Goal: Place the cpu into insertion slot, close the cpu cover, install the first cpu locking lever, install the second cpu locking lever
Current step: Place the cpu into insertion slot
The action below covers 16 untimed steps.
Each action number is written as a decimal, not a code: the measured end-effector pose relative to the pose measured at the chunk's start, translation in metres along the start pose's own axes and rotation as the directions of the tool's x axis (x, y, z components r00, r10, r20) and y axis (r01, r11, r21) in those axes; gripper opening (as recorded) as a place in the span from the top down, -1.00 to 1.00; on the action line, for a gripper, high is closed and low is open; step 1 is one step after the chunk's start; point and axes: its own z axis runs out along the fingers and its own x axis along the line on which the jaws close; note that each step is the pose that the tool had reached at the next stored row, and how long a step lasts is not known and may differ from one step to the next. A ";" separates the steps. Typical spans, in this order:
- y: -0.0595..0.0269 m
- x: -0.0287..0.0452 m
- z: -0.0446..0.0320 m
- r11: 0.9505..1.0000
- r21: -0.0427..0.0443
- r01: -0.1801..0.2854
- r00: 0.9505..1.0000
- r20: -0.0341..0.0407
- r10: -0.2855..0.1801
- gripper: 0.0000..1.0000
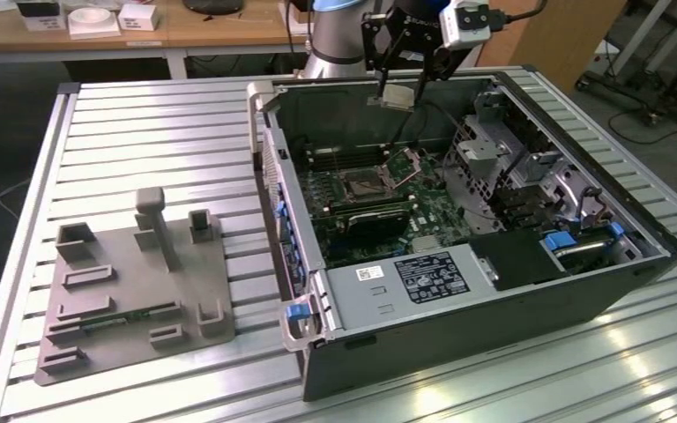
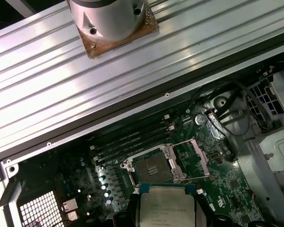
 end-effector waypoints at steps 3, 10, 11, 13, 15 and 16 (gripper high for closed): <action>0.0000 0.0000 0.0000 1.000 0.000 -0.007 1.000 0.001 0.007 -0.08; 0.0000 0.0000 0.0000 1.000 -0.001 -0.027 1.000 0.002 0.027 -0.08; 0.0000 0.0000 0.0000 1.000 -0.001 -0.030 1.000 0.003 0.030 -0.08; 0.0000 0.0000 0.0000 0.999 -0.001 -0.036 0.999 0.003 0.036 -0.08; 0.0000 0.0000 0.0000 0.999 -0.001 -0.043 0.999 0.004 0.043 -0.08; 0.0000 0.0000 0.0000 0.999 -0.001 -0.046 0.999 0.004 0.046 -0.08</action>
